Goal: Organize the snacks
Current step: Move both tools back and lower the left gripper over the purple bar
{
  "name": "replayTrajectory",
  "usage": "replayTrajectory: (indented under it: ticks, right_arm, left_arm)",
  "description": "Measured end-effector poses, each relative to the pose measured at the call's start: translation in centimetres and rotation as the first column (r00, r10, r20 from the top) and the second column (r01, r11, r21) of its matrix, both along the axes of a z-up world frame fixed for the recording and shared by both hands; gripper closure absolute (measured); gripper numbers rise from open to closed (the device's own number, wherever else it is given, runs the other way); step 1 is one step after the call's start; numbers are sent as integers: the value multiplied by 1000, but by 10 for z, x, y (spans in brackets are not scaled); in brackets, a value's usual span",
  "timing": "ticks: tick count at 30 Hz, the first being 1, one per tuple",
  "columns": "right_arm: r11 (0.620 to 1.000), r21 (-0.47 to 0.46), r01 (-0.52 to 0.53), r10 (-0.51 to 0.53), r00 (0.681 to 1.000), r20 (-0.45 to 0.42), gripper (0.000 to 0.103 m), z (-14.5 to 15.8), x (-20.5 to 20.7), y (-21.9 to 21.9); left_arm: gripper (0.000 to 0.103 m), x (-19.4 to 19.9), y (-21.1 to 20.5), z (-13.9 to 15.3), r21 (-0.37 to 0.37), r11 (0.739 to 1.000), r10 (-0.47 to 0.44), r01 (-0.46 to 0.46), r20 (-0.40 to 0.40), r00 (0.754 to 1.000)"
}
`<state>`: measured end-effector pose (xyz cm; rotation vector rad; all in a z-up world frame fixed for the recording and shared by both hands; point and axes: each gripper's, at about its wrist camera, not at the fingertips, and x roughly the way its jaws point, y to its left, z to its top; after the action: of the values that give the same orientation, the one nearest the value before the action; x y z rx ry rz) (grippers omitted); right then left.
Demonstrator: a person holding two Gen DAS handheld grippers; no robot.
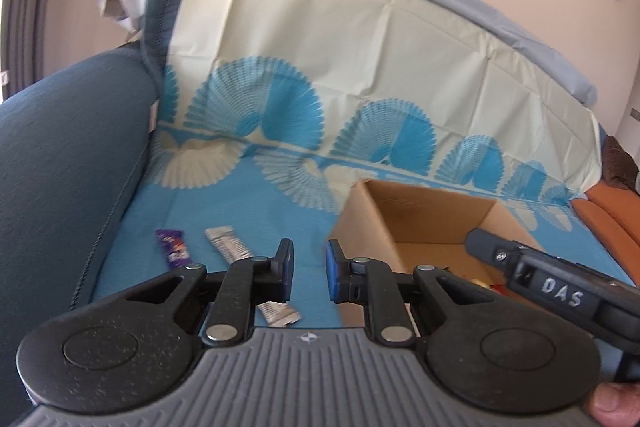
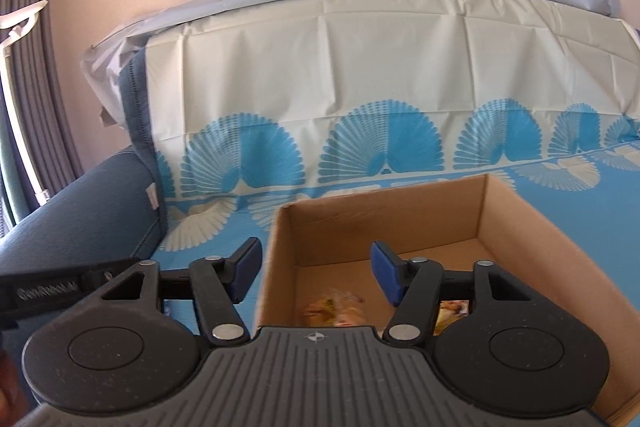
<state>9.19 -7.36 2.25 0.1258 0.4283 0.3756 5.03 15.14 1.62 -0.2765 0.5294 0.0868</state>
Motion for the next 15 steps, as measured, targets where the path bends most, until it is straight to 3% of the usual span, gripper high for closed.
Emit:
replayTrajectory:
  ticks: [4,15]
  right_arm:
    - [998,22,-67,67,998,-9,74,-2,-3,25]
    - [982,31,-185,186,982,-43,75,-15,-11,88]
  left_arm:
    - [86,-2,24,-7,-18,998,55,-55,-26,998]
    - [86,3,79,-15,-132,975,169,-176,-64,984]
